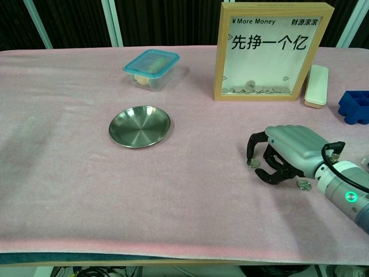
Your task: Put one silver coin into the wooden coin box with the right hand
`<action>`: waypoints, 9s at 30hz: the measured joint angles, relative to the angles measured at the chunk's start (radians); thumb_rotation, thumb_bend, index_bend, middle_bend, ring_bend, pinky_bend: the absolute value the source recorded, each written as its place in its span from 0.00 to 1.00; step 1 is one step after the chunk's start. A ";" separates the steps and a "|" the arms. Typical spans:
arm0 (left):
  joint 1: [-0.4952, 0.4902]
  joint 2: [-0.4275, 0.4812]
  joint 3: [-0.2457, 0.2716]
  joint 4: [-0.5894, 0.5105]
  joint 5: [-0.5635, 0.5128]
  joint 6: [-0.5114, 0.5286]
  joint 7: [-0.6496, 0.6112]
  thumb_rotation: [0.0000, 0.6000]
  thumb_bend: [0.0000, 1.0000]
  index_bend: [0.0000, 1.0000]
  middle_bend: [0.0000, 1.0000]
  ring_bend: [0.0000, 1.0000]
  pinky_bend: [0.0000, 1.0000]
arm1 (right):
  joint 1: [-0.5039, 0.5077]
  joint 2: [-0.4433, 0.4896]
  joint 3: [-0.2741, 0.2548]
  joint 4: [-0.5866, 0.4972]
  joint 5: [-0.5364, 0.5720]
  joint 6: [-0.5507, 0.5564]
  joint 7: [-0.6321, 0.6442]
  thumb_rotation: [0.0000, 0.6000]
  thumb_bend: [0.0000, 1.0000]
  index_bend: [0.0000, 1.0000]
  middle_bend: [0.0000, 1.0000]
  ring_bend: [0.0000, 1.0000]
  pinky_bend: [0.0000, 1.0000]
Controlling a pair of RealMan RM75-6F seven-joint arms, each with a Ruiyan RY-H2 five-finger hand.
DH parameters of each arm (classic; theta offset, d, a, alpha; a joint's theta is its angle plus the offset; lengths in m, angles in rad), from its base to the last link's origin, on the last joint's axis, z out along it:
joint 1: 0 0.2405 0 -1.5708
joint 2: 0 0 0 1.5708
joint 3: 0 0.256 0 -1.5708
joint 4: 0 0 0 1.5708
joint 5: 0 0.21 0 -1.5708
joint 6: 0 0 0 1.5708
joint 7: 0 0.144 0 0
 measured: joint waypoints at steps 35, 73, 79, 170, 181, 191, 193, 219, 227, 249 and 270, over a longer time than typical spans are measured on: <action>0.001 0.001 0.002 -0.004 -0.007 -0.005 0.010 1.00 0.40 0.06 0.04 0.01 0.00 | 0.002 0.006 0.010 0.004 -0.007 -0.015 0.008 1.00 0.33 0.49 0.89 0.97 1.00; 0.001 0.002 0.002 -0.006 -0.009 -0.006 0.017 1.00 0.40 0.06 0.04 0.03 0.00 | 0.008 -0.001 0.016 0.023 -0.005 -0.022 0.010 1.00 0.33 0.50 0.90 0.97 1.00; 0.002 0.003 0.002 -0.006 -0.010 -0.006 0.017 1.00 0.40 0.06 0.04 0.03 0.00 | 0.009 -0.003 0.014 0.031 -0.001 -0.029 0.007 1.00 0.34 0.50 0.90 0.97 1.00; -0.002 0.017 -0.019 -0.029 -0.071 -0.026 0.013 1.00 0.40 0.06 0.04 0.03 0.00 | 0.728 0.545 0.378 0.037 1.090 -0.448 -0.369 1.00 0.38 0.70 0.91 0.98 1.00; -0.003 0.017 -0.023 -0.027 -0.079 -0.029 0.009 1.00 0.40 0.06 0.04 0.03 0.00 | 0.748 0.599 0.315 -0.012 1.163 -0.458 -0.334 1.00 0.38 0.71 0.91 0.98 1.00; -0.002 0.016 -0.024 -0.027 -0.078 -0.022 0.012 1.00 0.40 0.06 0.04 0.03 0.00 | 0.747 0.614 0.268 -0.031 1.141 -0.487 -0.267 1.00 0.39 0.71 0.91 0.98 1.00; -0.002 0.016 -0.024 -0.027 -0.079 -0.023 0.012 1.00 0.40 0.06 0.04 0.03 0.00 | 0.748 0.613 0.259 -0.029 1.137 -0.490 -0.260 1.00 0.39 0.71 0.91 0.98 1.00; -0.003 0.015 -0.026 -0.026 -0.081 -0.022 0.015 1.00 0.40 0.06 0.04 0.03 0.00 | 0.772 0.593 0.173 0.020 1.102 -0.496 -0.171 1.00 0.39 0.71 0.91 0.98 1.00; -0.002 0.015 -0.027 -0.026 -0.083 -0.022 0.015 1.00 0.40 0.06 0.04 0.03 0.00 | 0.772 0.592 0.155 0.027 1.092 -0.511 -0.152 1.00 0.40 0.71 0.91 0.98 1.00; -0.003 0.014 -0.027 -0.027 -0.089 -0.025 0.021 1.00 0.40 0.06 0.04 0.03 0.00 | 0.780 0.616 0.107 0.018 1.064 -0.530 -0.118 1.00 0.39 0.43 0.90 0.97 1.00; -0.002 0.013 -0.026 -0.029 -0.093 -0.026 0.027 1.00 0.40 0.06 0.04 0.03 0.00 | 0.808 0.640 0.059 0.003 1.106 -0.538 -0.122 1.00 0.32 0.22 0.90 0.97 1.00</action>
